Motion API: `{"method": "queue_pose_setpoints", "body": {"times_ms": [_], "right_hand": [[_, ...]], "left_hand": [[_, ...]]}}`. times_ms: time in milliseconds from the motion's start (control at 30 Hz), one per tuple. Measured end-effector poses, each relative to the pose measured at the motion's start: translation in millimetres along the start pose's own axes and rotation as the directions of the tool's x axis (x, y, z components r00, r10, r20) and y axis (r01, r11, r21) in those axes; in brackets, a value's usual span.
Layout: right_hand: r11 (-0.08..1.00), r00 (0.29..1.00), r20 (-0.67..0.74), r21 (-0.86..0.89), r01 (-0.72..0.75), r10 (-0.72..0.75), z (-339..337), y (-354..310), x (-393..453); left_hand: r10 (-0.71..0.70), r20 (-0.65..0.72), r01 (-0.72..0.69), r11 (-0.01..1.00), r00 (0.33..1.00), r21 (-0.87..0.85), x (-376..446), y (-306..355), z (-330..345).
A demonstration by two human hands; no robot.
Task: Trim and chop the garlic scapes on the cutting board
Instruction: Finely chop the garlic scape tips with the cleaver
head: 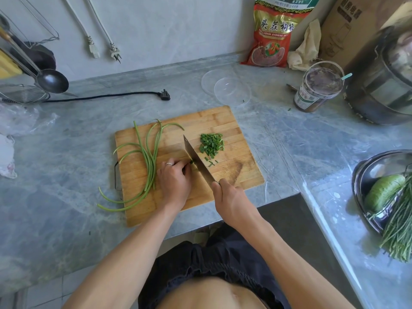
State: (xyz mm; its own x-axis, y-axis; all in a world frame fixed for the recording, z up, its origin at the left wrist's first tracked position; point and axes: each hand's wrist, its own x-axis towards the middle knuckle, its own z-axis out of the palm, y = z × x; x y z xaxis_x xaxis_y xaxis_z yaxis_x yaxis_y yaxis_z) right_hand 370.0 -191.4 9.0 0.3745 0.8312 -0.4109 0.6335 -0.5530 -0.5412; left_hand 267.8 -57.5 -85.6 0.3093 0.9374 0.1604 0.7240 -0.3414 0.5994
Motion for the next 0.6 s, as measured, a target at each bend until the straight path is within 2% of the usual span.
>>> {"method": "queue_pose_setpoints", "body": {"times_ms": [100, 233, 333, 600], "right_hand": [[0.998, 0.995, -0.078, 0.027, 0.063, -0.061, 10, 4, 1], [0.998, 0.994, -0.110, 0.053, 0.028, -0.022, 13, 0, 0], [0.999, 0.989, -0.143, 0.014, 0.047, -0.044, 17, -3, 3], [0.998, 0.988, -0.151, 0.052, 0.036, -0.028, 13, -25, 45]], "left_hand": [[0.009, -0.007, -0.009, 1.000, 1.000, -0.014, -1, 1, -1], [0.016, 0.001, -0.016, 1.000, 1.000, -0.023, -1, 0, -2], [0.013, 0.002, -0.013, 1.000, 1.000, -0.018, 0, 0, -2], [-0.044, 0.036, 0.043, 0.999, 0.998, 0.012, 2, 2, -4]]}}
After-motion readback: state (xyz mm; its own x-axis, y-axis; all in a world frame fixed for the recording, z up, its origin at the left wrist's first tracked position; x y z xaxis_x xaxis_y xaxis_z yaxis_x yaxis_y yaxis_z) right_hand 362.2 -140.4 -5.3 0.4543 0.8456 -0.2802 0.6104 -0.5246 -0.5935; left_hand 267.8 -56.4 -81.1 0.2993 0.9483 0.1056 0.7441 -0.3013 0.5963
